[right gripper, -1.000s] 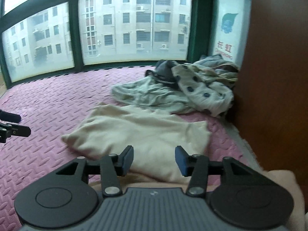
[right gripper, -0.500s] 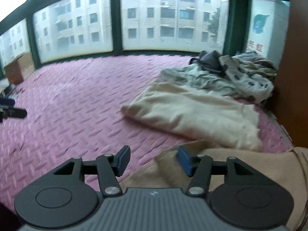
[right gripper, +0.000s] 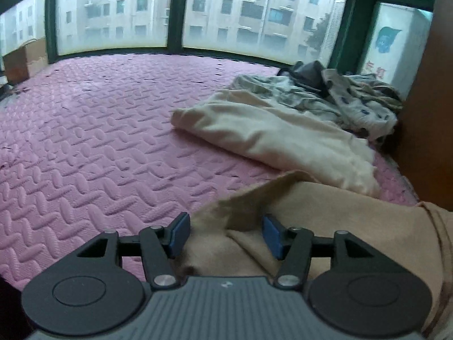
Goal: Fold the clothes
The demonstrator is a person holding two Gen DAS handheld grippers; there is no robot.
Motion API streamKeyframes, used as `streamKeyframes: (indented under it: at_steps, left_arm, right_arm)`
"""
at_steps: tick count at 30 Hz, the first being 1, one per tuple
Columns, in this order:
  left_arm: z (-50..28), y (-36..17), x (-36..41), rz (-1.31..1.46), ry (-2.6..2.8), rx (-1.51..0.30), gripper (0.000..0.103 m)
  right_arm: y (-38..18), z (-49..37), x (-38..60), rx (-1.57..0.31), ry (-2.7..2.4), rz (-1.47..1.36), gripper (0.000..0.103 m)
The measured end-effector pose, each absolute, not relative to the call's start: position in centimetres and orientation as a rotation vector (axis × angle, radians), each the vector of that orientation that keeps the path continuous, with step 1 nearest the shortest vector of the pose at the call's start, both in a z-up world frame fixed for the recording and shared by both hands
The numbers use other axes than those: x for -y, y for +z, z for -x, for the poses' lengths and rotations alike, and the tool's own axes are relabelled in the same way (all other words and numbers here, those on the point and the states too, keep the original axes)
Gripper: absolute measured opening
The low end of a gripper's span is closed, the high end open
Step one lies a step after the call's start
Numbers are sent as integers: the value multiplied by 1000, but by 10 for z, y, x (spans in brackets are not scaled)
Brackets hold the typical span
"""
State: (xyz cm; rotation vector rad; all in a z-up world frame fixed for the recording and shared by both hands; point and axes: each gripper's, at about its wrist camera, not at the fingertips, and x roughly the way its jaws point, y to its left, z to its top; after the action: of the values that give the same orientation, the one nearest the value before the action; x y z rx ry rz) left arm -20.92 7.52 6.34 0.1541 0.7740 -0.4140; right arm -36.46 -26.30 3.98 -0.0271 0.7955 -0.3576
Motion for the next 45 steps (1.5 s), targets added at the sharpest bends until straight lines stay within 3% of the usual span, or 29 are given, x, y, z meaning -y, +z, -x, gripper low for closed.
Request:
streamKeyframes:
  at_steps: [10,36,45]
  left_arm:
    - [207,47,-71,-160,-419,-821,92]
    - [187,39,-71,-163,-385,-852,95]
    - [179,37,-74,-164,-368,-852,97]
  right_arm:
    - [40,396,299,-818,-537,149,55]
    - [47,481,349,-930,-825,60,59]
    - [64,494,337,-877,-788,-27,59]
